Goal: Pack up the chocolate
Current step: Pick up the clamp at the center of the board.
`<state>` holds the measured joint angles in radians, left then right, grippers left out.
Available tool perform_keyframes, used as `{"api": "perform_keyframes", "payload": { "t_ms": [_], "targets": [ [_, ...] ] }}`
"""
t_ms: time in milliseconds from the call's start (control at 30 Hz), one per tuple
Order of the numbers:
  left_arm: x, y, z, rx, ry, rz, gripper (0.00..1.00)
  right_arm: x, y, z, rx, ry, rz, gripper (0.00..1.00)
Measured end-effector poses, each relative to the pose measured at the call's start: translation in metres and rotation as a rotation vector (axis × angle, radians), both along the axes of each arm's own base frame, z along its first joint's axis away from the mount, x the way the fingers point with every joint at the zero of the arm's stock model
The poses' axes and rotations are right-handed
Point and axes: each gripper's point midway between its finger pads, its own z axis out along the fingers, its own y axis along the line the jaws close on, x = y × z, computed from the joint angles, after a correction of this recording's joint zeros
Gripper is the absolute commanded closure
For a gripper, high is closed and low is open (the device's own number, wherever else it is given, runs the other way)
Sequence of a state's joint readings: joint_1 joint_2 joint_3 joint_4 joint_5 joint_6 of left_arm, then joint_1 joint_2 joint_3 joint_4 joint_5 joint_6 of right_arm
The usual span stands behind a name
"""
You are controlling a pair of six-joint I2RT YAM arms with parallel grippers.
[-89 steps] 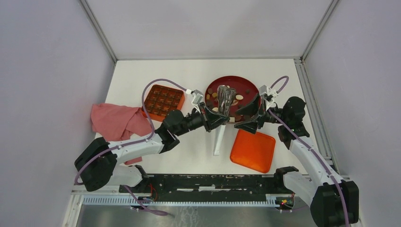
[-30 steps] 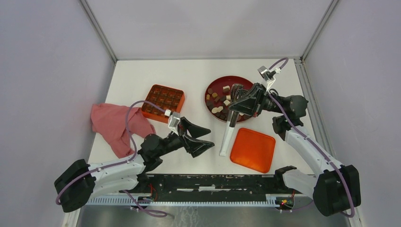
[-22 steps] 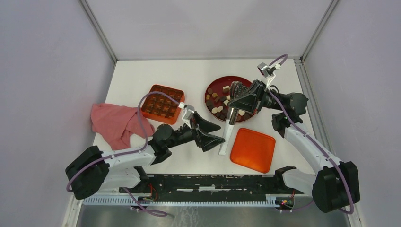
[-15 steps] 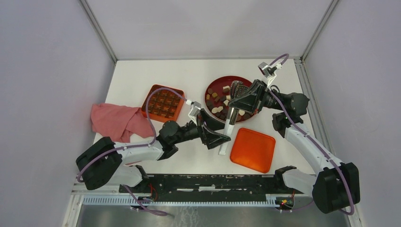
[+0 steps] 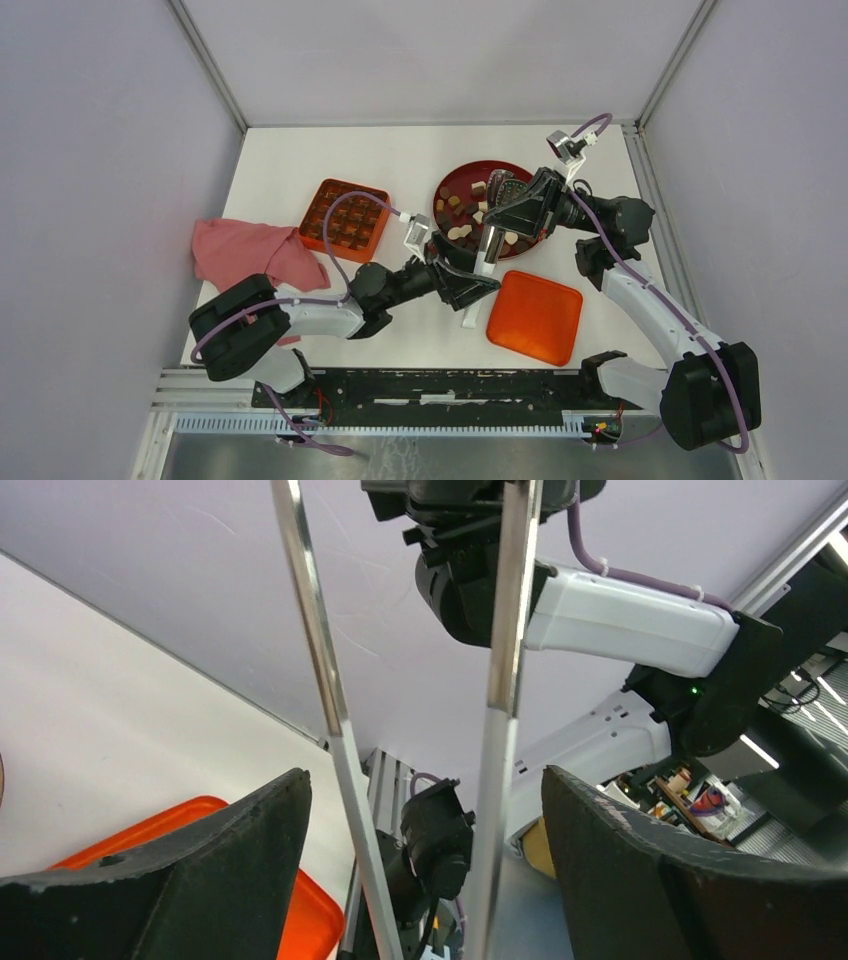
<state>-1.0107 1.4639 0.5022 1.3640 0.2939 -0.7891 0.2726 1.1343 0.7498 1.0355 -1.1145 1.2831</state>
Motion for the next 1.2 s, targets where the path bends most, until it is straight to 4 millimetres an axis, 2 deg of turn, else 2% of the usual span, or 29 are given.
{"api": "perform_keyframes", "payload": {
  "t_ms": [267, 500, 733, 900, 1133, 1200],
  "targets": [
    [0.016, -0.019, 0.013, -0.040, 0.014, 0.016, 0.19, 0.003, 0.000, 0.002, 0.010, 0.003, -0.014, 1.00],
    [0.019, -0.019, 0.015, -0.056, 0.011, 0.028, 0.23, 0.012, -0.007, 0.000, 0.008, 0.018, -0.061, 1.00],
    [0.023, -0.019, 0.013, -0.049, 0.013, 0.052, 0.36, 0.022, -0.010, -0.007, -0.002, 0.053, -0.105, 1.00],
    [0.027, -0.021, 0.006, -0.033, 0.020, 0.065, 0.42, 0.023, -0.010, -0.009, -0.008, 0.065, -0.107, 1.00],
    [0.027, -0.021, 0.007, -0.037, 0.018, 0.065, 0.47, 0.025, -0.010, -0.010, -0.010, 0.069, -0.115, 1.00],
    [0.027, -0.021, 0.008, -0.039, 0.016, 0.065, 0.56, 0.025, -0.010, -0.010, -0.009, 0.068, -0.116, 1.00]
  ]
}}
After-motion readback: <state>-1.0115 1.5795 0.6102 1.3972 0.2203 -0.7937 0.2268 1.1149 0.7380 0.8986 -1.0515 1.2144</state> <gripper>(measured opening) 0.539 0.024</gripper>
